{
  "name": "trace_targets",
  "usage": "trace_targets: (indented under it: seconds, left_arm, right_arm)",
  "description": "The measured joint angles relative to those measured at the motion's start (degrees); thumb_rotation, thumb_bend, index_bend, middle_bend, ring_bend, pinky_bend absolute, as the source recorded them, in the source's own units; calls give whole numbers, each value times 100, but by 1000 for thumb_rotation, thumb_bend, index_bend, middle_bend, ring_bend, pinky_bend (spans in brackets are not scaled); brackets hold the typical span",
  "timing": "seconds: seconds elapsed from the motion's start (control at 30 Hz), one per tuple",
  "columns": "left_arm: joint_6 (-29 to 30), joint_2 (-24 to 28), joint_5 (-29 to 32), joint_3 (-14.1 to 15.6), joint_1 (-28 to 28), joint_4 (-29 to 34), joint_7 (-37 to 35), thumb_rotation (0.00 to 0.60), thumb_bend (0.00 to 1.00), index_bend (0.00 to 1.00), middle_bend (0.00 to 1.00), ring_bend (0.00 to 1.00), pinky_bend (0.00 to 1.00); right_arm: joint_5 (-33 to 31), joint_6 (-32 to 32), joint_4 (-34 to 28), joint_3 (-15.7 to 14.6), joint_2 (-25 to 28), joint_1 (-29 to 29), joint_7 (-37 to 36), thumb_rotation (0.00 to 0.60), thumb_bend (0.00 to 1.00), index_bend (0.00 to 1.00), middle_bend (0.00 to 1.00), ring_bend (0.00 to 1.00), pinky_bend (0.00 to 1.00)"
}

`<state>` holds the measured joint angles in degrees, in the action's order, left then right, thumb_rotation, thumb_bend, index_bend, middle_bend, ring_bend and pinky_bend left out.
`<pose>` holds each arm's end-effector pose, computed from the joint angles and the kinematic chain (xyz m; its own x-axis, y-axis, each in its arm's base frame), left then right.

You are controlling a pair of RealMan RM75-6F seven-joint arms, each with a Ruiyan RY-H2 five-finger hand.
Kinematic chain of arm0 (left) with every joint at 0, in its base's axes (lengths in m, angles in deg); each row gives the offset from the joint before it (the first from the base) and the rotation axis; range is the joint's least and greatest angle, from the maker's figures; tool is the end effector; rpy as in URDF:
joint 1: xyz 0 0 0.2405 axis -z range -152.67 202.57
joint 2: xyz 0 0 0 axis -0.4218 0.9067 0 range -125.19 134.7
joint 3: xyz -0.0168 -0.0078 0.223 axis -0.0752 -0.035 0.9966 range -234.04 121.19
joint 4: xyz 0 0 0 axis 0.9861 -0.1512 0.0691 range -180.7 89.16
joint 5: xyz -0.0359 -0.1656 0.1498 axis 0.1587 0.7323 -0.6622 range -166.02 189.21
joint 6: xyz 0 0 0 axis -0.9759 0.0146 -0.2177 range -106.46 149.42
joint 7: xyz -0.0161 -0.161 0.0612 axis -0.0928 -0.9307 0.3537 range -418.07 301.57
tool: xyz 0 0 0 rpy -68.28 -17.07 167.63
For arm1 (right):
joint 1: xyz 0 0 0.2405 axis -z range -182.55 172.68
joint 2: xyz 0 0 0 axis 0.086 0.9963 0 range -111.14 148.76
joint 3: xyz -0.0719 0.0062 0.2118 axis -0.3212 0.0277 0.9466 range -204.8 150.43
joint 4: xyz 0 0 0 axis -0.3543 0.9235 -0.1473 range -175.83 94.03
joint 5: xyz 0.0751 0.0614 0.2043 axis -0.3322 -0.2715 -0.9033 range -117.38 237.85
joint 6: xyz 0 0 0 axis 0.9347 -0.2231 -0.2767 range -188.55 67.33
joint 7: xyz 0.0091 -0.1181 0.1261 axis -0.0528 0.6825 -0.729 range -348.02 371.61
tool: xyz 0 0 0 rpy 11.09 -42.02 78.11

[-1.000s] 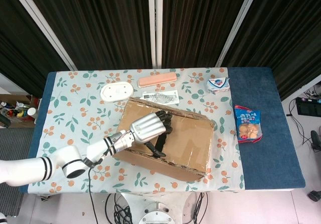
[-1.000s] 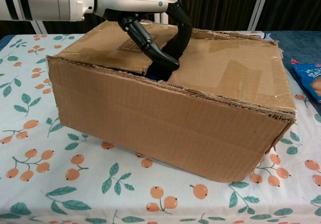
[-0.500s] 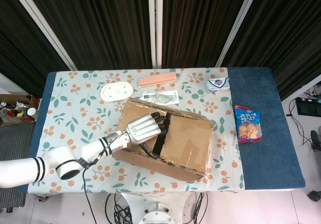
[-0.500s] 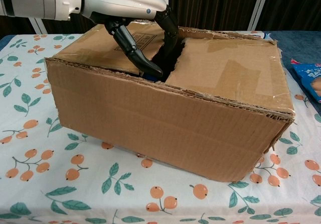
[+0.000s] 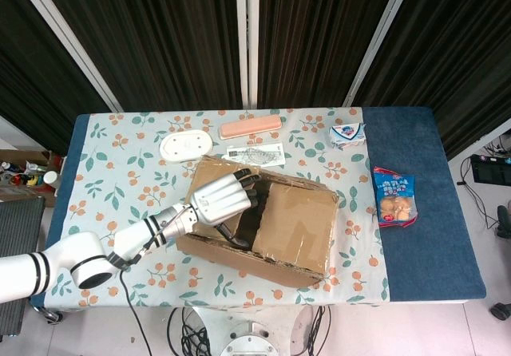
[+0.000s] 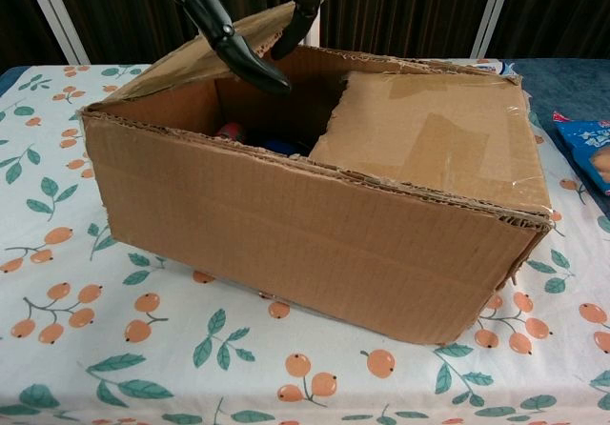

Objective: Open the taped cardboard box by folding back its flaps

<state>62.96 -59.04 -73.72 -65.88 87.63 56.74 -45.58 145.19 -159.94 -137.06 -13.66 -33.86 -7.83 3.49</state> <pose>0.0209 0.3301 0.0170 0.7210 -0.0300 0.6923 0.3366 -0.8581 -0.3878 -0.2549 -0.2250 0.2504 0.3336 0.4089 0.8494 -0.9228 -0.0426 0.3829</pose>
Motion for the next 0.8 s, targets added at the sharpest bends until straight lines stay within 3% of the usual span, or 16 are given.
trace_targets:
  seconds: [0.47, 0.8]
  left_arm:
    - [-18, 1109, 503, -160, -214, 595, -180, 166, 0, 539, 441, 135, 191]
    - [155, 1708, 537, -243, -485, 724, -396, 169, 0, 540, 441, 135, 192]
  right_arm:
    - [159, -184, -192, 37, 62, 53, -6, 600, 196, 0, 0, 0, 0]
    - [380, -179, -343, 23, 78, -11, 123, 600, 197, 0, 0, 0, 0]
